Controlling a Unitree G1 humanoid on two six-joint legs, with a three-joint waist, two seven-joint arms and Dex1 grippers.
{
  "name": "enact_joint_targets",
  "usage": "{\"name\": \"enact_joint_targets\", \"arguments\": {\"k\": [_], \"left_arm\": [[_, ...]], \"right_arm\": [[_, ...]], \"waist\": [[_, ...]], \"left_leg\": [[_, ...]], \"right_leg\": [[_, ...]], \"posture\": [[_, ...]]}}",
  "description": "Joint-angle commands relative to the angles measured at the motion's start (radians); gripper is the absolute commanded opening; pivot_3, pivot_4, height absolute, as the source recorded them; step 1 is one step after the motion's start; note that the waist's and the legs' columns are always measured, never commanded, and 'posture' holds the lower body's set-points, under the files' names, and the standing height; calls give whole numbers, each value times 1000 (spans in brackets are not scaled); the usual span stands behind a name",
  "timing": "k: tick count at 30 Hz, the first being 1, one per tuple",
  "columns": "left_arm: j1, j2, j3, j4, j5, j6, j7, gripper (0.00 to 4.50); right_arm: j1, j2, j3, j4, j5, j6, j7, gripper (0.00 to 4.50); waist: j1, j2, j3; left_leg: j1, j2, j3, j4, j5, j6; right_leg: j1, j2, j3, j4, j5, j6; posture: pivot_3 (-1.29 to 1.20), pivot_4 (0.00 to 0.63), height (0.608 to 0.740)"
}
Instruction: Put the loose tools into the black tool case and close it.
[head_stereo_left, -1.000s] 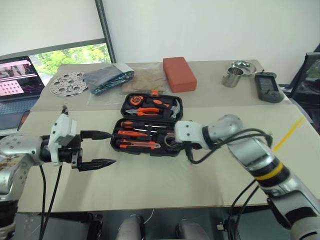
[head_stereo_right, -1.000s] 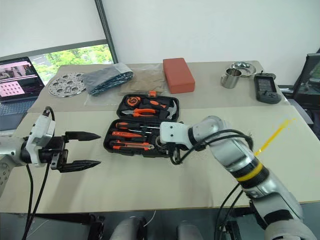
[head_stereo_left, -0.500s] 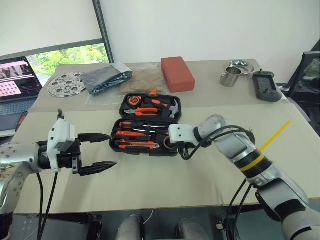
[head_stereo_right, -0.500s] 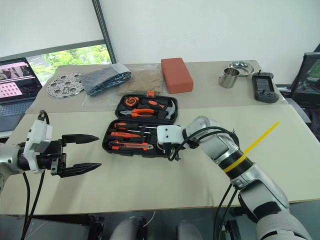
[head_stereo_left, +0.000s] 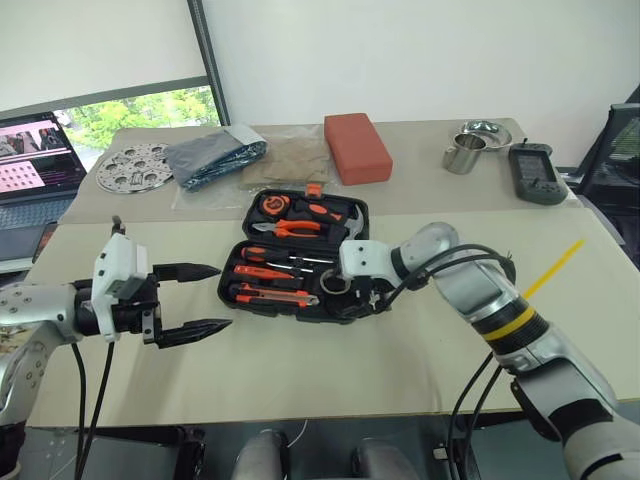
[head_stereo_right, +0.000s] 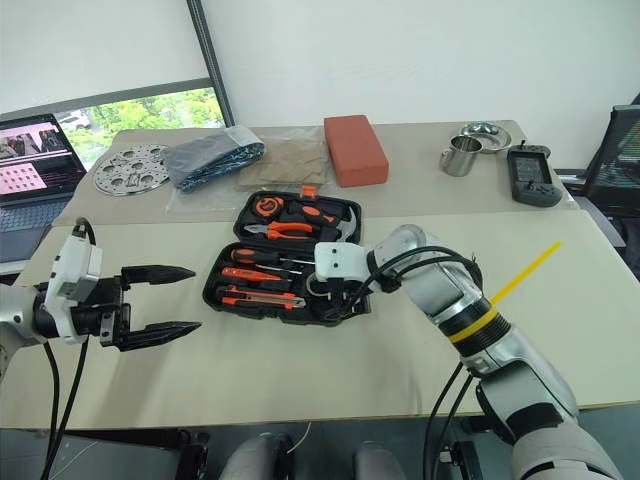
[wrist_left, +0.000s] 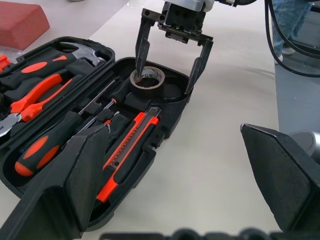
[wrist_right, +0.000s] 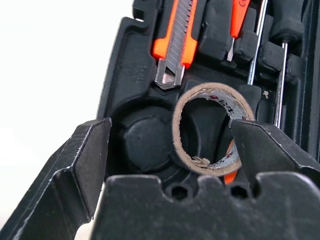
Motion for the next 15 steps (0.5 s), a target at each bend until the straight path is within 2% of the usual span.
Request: {"name": "enact_joint_targets", "arguments": {"k": [1, 15], "left_arm": [[-24, 16, 4, 6, 1, -19, -7, 4500], [-47, 11, -23, 30, 16, -41, -10, 4500]], "right_arm": [[26, -18, -2, -86, 39, 52, 51, 4467], [44, -78, 19, -201, 89, 179, 126, 4467]], "waist": [[0, 0, 0], [-1, 0, 0]], "left_leg": [[0, 0, 0, 0, 0, 0], [0, 0, 0, 0, 0, 0]], "right_leg": [[0, 0, 0, 0, 0, 0], [-1, 0, 0, 0, 0, 0]], "posture": [[0, 150, 740], [0, 150, 740]]}}
